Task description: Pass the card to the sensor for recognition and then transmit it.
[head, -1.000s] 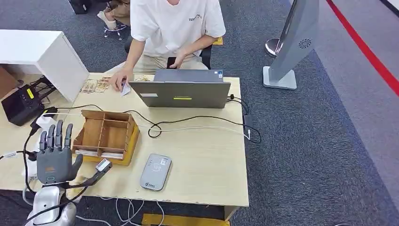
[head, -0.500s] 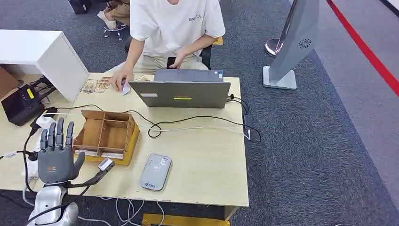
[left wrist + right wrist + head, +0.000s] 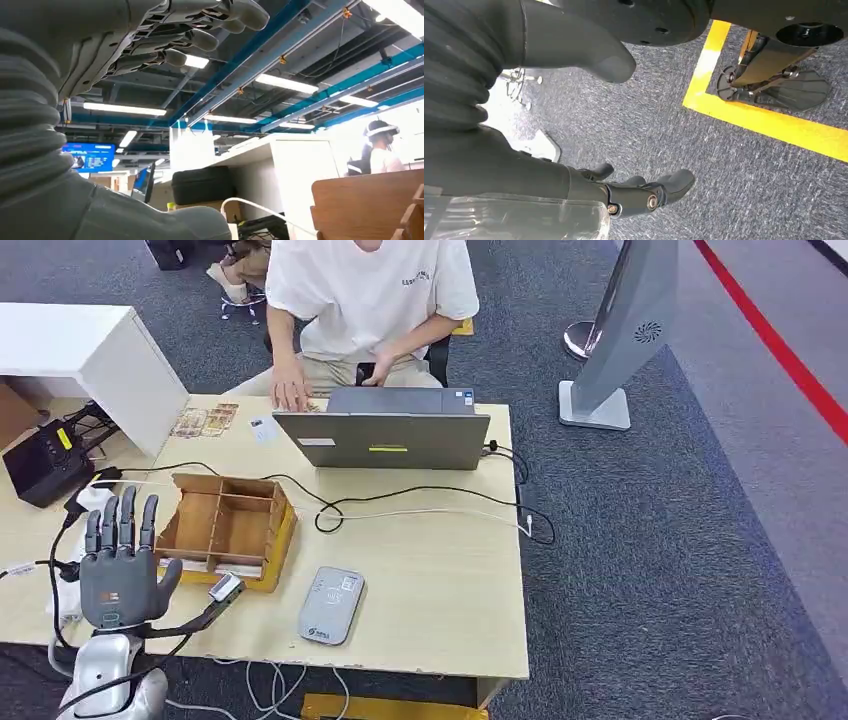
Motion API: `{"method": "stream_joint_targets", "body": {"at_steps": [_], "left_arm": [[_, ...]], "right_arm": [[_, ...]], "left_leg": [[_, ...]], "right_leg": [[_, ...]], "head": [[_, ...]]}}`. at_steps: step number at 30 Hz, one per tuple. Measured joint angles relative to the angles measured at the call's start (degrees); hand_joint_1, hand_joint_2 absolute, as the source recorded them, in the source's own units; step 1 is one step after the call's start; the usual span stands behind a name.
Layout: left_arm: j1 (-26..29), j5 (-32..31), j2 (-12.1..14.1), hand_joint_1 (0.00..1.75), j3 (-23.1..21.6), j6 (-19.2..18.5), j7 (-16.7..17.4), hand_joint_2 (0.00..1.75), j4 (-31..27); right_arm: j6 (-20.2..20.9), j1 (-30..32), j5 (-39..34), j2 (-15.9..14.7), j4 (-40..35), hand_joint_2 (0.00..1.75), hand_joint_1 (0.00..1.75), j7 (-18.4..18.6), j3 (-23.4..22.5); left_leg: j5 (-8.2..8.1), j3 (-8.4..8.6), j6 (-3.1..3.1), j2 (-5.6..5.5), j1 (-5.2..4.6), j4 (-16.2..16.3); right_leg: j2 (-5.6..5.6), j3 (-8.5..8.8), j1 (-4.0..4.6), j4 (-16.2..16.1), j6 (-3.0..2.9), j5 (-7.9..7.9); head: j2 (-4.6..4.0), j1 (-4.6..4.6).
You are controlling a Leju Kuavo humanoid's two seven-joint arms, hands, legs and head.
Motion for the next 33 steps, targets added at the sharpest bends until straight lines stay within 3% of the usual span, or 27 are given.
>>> {"method": "stream_joint_targets", "body": {"at_steps": [11,19,24,33], "left_arm": [[0.7,0.0,0.3,0.0,0.0,0.0,0.1,1.75,-0.4],[2.6,0.0,0.6,0.0,0.0,0.0,-2.7,1.75,-3.7],[7.0,0.0,3.4,0.0,-3.7,0.0,1.0,1.75,-9.5],[8.9,0.0,7.5,0.0,-10.4,0.0,1.7,1.75,-16.6]], "right_arm": [[0.0,0.1,0.0,0.0,0.0,1.75,0.0,0.0,0.0],[0.0,0.4,-1.1,0.7,0.2,1.75,0.0,-0.2,-0.5],[0.0,0.9,-1.5,0.9,0.3,1.75,0.0,-0.2,-1.4],[0.0,1.0,-1.7,0.9,0.3,1.75,0.0,-0.3,-2.1]], "left_leg": [[0.0,0.0,0.0,0.0,0.0,0.0],[-0.01,-0.01,0.0,0.02,0.0,0.0],[-0.02,-0.03,-0.02,0.04,0.0,0.0],[-0.02,-0.02,-0.02,0.03,0.0,0.0]], "right_leg": [[0.0,0.0,0.0,0.0,0.0,0.0],[0.01,0.0,0.0,0.0,-0.01,-0.01],[0.03,-0.05,0.0,0.0,-0.01,-0.05],[0.03,-0.04,0.0,0.0,-0.02,-0.05]], "head": [[0.0,0.02],[0.0,0.0],[0.0,0.02],[0.0,0.02]]}}
